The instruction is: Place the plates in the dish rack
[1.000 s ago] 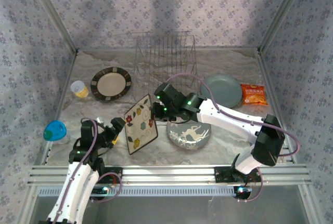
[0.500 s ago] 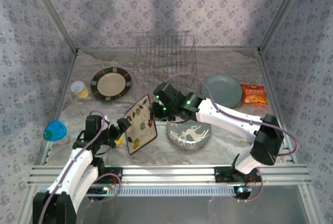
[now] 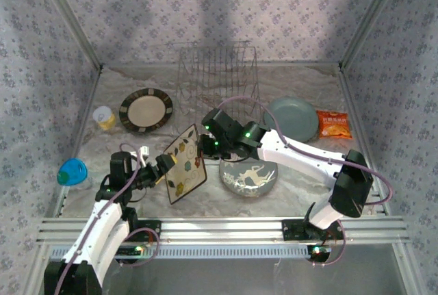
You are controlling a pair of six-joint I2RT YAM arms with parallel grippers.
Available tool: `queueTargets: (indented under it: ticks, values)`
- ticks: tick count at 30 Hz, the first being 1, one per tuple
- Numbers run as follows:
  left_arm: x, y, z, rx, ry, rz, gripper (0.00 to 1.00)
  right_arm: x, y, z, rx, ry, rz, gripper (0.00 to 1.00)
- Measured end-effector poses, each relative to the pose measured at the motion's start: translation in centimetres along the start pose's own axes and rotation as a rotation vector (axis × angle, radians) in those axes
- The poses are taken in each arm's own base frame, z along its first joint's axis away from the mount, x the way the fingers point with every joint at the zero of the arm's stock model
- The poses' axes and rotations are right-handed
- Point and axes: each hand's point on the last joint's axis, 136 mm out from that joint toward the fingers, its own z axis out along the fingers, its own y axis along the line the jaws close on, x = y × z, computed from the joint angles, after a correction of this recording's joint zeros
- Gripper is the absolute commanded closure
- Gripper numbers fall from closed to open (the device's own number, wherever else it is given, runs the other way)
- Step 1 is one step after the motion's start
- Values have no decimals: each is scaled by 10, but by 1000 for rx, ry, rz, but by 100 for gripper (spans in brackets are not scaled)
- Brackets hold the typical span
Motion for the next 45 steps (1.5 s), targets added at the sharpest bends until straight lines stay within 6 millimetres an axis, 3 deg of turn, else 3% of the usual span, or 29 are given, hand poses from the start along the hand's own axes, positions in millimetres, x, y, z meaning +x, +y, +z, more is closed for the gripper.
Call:
queueTargets:
  ticks: [14, 45]
  values:
    - [5, 19, -1, -86, 2, 23, 1, -5, -2, -5, -1, -11, 8, 100]
    - [5, -4, 9, 21, 11, 47, 1, -6, 0, -8, -11, -15, 10, 100]
